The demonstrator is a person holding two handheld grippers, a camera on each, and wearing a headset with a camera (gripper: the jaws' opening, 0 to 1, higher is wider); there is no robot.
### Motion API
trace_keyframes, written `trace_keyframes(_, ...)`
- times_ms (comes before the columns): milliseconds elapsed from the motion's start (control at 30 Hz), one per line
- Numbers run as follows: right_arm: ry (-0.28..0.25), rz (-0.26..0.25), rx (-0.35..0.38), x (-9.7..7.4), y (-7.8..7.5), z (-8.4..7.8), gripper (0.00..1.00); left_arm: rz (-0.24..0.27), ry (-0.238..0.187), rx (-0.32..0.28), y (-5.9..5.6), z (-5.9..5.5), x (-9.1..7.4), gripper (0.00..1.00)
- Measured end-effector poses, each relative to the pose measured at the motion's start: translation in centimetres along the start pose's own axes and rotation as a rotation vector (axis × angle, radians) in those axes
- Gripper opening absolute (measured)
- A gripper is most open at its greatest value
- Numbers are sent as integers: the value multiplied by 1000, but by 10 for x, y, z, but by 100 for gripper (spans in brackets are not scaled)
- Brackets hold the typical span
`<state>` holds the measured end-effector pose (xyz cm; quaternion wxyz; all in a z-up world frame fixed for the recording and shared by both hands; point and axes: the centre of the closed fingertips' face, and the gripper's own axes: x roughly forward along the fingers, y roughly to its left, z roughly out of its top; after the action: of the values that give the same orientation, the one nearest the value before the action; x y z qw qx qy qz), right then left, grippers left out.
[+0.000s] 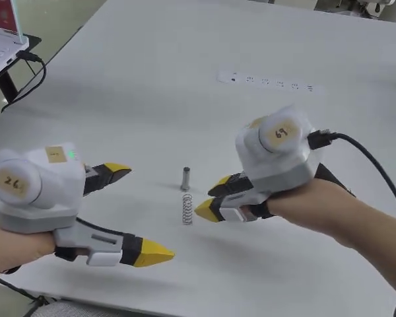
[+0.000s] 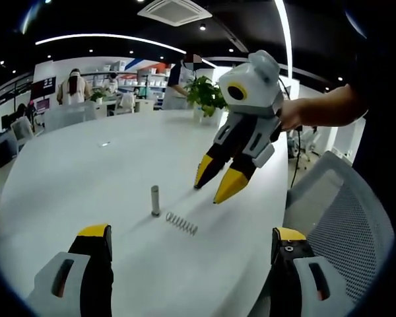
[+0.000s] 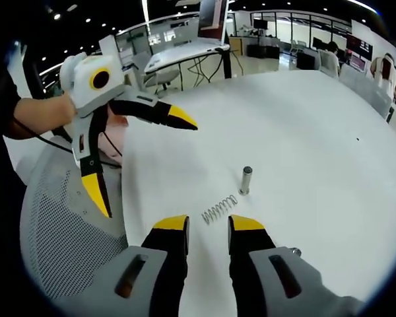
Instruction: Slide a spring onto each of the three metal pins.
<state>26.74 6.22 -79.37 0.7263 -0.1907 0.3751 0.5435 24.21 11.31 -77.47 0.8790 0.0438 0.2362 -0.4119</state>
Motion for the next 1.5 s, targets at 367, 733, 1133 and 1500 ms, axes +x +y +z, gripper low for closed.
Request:
trace_keyframes(367, 19, -15, 107, 22, -5, 0, 21, 3, 9, 0, 0, -4, -2, 98)
trace_keyframes(733, 68, -38, 182, 46, -13, -12, 21, 1, 7, -3, 2, -5, -2, 98)
trace_keyframes(1133, 103, -55, 223, 57, -14, -13, 17, 3, 12, -7, 6, -7, -2, 98)
trace_keyframes(1500, 156, -61, 156, 58, -11, -24, 9, -4, 20, -7, 3, -11, -1, 97)
